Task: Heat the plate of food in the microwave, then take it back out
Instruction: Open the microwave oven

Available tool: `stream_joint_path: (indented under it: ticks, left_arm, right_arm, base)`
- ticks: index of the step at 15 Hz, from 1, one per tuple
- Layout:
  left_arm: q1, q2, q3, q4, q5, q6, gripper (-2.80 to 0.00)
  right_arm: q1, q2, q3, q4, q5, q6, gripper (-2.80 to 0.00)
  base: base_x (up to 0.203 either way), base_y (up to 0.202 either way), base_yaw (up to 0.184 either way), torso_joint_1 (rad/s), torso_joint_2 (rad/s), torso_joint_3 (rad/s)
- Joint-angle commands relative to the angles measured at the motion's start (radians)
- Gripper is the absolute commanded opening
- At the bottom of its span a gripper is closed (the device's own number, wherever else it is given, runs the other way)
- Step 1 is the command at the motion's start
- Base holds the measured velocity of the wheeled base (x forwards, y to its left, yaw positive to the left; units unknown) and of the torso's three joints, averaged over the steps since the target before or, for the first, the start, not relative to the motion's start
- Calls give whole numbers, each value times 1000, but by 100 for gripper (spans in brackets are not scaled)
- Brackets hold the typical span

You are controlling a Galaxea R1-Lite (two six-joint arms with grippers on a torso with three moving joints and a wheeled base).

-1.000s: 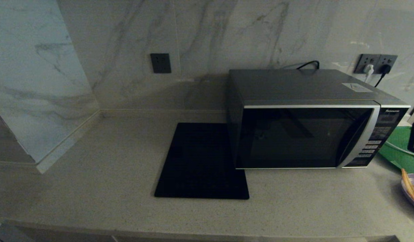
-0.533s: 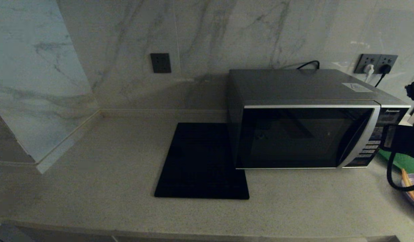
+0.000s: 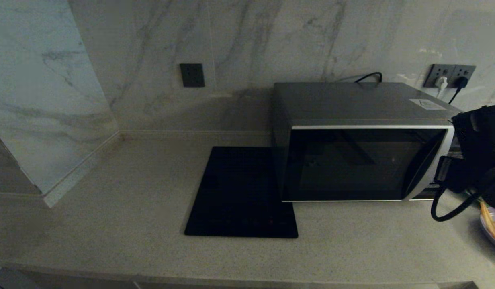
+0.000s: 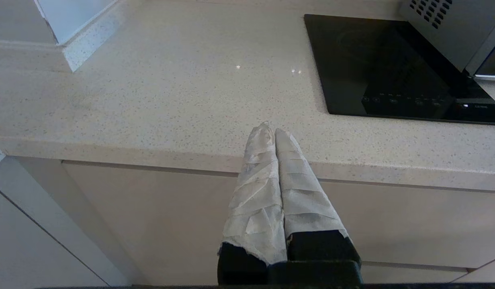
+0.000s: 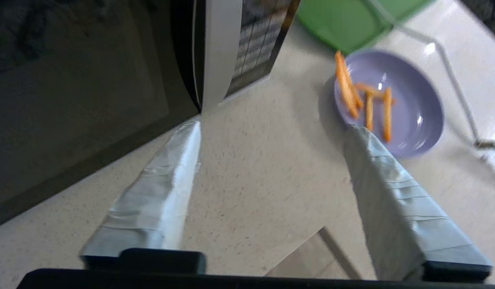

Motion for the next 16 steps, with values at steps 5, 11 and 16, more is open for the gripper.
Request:
stream_joint_path:
  ticks: [5,11,16]
  left_arm:
    - [0,0,0,0,0,-1,-280]
    - [0,0,0,0,0,-1,-280]
    - [0,0,0,0,0,-1,-280]
  right_arm:
    - [0,105,75,-186,-67,27,0]
    - [-7,130,159,-413,-85,-11,0]
    - [-64,212,244,-730,-133,-131,0]
  base:
    - [0,0,0,0,0,0]
    - [0,0,0,0,0,0]
    - [0,0,0,0,0,0]
